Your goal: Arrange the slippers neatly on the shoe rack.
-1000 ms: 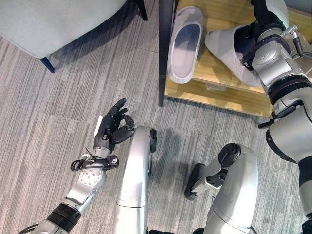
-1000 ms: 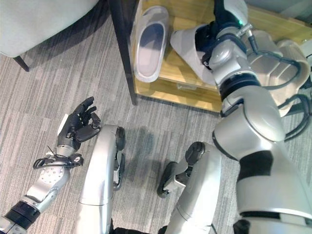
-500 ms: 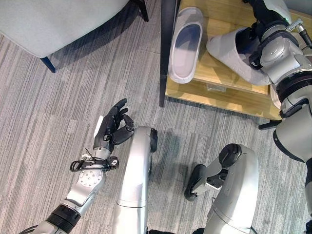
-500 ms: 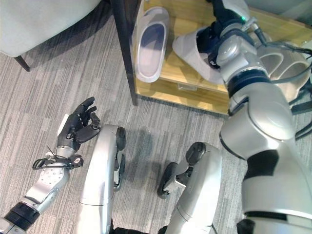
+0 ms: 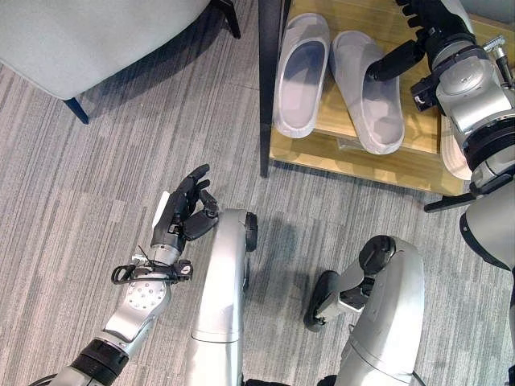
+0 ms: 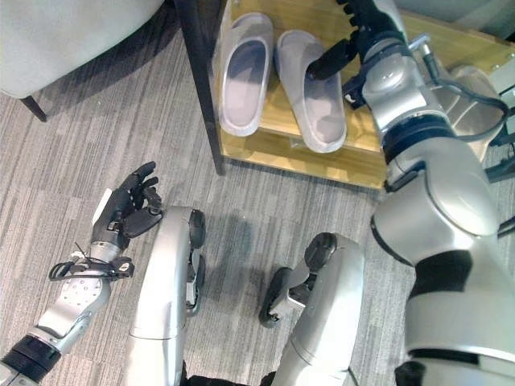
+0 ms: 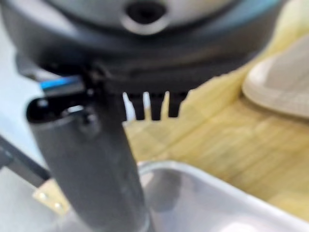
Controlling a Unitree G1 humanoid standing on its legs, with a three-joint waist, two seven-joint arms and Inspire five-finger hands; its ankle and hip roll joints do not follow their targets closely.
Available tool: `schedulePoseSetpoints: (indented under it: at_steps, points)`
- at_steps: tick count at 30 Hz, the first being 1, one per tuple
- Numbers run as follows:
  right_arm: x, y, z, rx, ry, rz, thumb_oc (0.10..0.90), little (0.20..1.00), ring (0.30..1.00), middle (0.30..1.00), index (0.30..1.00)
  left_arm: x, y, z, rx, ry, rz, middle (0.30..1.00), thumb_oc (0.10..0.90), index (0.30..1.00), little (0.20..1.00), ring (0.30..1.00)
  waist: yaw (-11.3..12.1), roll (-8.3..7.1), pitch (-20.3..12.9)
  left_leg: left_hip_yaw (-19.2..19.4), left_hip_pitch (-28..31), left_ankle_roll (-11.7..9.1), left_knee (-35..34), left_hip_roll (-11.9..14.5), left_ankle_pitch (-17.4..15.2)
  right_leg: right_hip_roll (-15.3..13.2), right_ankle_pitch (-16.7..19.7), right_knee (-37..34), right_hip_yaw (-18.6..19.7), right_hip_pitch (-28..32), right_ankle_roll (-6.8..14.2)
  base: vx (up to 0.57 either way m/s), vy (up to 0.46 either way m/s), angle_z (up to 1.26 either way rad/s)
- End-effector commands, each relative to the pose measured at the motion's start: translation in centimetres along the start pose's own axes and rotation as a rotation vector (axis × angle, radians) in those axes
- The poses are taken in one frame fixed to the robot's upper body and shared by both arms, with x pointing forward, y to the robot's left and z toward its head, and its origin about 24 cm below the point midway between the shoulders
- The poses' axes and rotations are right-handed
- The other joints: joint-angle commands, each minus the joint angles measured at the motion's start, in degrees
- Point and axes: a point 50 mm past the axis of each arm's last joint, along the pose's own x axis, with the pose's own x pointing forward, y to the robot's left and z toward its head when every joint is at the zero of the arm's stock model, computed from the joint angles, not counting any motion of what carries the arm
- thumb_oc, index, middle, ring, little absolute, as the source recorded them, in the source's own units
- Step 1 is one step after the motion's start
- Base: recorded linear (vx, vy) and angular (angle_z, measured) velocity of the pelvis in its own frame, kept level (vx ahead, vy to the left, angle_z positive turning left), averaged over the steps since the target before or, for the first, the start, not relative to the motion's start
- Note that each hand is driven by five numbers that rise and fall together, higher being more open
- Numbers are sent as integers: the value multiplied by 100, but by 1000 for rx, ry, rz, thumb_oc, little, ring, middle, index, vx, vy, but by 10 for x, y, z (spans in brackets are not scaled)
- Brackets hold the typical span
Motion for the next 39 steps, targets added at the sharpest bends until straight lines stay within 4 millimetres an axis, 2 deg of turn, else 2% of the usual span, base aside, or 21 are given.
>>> schedulePoseSetpoints:
  at_steps: [1,7,11,18,21,26,29,30,31,32,33,35,36,39]
  points:
    - [-3,-67,41,81,-140,-194,800,900,900,900,900,-24,-22,-4,42,-3,-142,900,800,900,900,900,277,150,-211,-566,-40,-103,-233,-5,-302,-92,89,-153,405,-164,-34,0,0,0]
    - [-5,-59,53,86,-237,-141,800,900,900,900,900,-26,-22,-8,47,12,-131,900,800,900,900,900,230,62,-211,-551,-40,-94,-241,22,-291,-93,95,-163,443,-164,-36,0,0,0]
    - [-10,-56,51,87,-282,-117,800,900,900,900,900,-29,-21,-10,55,28,-136,900,800,900,900,900,156,-32,-211,-517,-40,-93,-287,39,-265,-78,119,-198,492,-164,-35,0,0,0]
    - [-7,-42,31,-10,-202,-74,800,900,900,900,900,-36,-17,-16,114,59,-145,900,800,900,900,900,121,-12,-211,-531,-40,-89,-280,48,-255,-59,148,-214,492,-164,-48,-14,12,0]
    - [-4,-37,18,-111,-127,-69,800,900,900,900,900,-36,-19,-18,116,64,-149,900,800,900,900,900,125,35,-211,-536,-40,-84,-294,54,-247,-40,144,-216,476,-164,-42,-6,10,0]
    - [-4,-39,17,-114,-120,-87,800,900,900,900,900,-35,-18,-17,129,57,-143,900,800,900,900,900,123,43,-211,-517,-40,-85,-325,44,-243,-37,132,-216,472,-164,-39,0,0,0]
    - [-6,-41,20,-58,-164,-101,800,900,900,900,900,-33,-17,-15,136,44,-124,900,800,900,900,900,114,45,-211,-503,-40,-86,-344,47,-237,-34,128,-220,478,-164,-41,0,0,0]
    - [-13,-38,42,55,-328,-90,800,900,900,900,900,-33,-14,-14,156,33,-96,900,800,900,900,900,50,23,-211,-495,-40,-91,-376,57,-217,-28,124,-240,487,-164,-44,32,-6,0]
    - [-21,-39,49,108,-409,-89,800,900,900,900,900,-34,-14,-14,161,30,-84,900,800,900,900,900,11,2,-211,-479,-40,-95,-388,57,-209,-30,115,-249,499,-164,-45,0,0,0]
    - [-22,-39,47,111,-407,-91,800,900,900,900,900,-34,-14,-14,164,30,-86,900,800,900,900,900,19,-10,-211,-474,-40,-95,-389,51,-203,-35,113,-245,505,-164,-45,37,-30,0]
    - [-38,-42,51,275,-536,-97,800,900,900,900,900,-36,-17,-15,168,19,-82,900,800,900,900,900,-85,-28,-211,-445,-40,-96,-402,57,-195,-26,96,-247,509,-164,-44,37,-38,2]
    - [-44,-47,46,307,-563,-139,800,900,900,900,900,-35,-16,-14,186,9,-83,900,800,900,900,900,-88,-66,-211,-429,-40,-90,-395,47,-191,-23,86,-231,517,-164,-45,26,-38,3]
    - [-51,-57,54,337,-624,-183,800,900,900,900,900,-34,-16,-13,199,-2,-77,900,800,900,900,900,-105,-86,-211,-420,-40,-89,-388,56,-188,-25,77,-217,508,-164,-42,0,-33,-1]
    - [-56,-56,56,348,-650,-183,800,900,900,900,900,-34,-14,-13,214,-8,-65,900,800,900,900,900,-97,-101,-211,-429,-40,-87,-373,62,-186,-29,69,-198,496,-164,-46,0,-11,-1]
